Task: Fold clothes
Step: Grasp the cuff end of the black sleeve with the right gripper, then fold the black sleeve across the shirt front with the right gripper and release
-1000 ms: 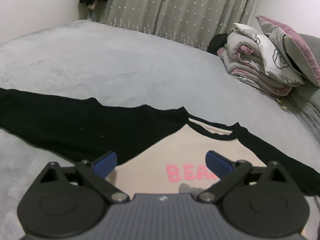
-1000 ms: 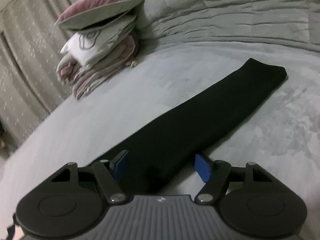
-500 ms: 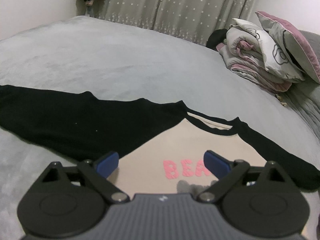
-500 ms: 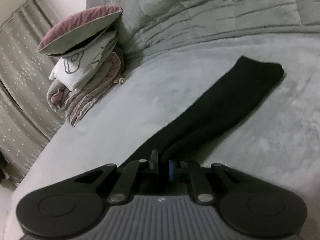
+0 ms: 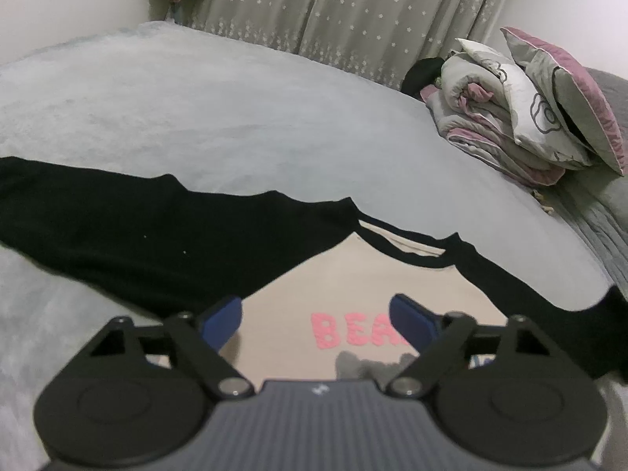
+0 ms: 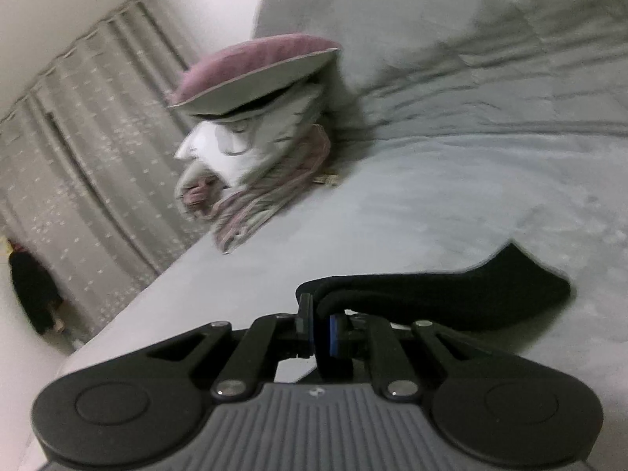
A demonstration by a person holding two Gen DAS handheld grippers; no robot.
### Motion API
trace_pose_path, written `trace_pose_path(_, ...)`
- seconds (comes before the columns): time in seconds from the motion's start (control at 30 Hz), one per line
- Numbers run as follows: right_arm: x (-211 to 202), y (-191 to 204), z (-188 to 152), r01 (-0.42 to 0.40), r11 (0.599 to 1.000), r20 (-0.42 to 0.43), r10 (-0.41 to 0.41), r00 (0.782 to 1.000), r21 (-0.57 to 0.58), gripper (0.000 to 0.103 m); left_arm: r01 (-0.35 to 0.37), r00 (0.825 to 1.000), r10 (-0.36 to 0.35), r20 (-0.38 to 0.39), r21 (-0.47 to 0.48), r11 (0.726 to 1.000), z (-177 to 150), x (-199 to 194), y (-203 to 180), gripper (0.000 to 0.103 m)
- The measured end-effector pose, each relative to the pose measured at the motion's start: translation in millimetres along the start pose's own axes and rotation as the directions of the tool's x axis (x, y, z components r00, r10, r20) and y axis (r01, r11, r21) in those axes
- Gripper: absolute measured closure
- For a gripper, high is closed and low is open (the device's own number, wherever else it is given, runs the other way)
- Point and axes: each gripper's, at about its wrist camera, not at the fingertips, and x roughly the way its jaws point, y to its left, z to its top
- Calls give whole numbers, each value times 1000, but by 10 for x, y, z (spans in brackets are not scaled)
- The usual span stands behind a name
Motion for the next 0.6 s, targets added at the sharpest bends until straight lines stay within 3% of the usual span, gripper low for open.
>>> trace_pose_path(0.27, -169, 670, -169, -77, 986, -18, 75, 997, -149, 93, 17, 1000, -17, -5, -4, 1000, 22, -19, -8, 25)
trace_pose_path(0.6, -167, 1358, -678, -151, 935, -130, 114, 985, -322, 93, 23, 1000, -24, -18, -7, 1000, 40, -7, -11, 25)
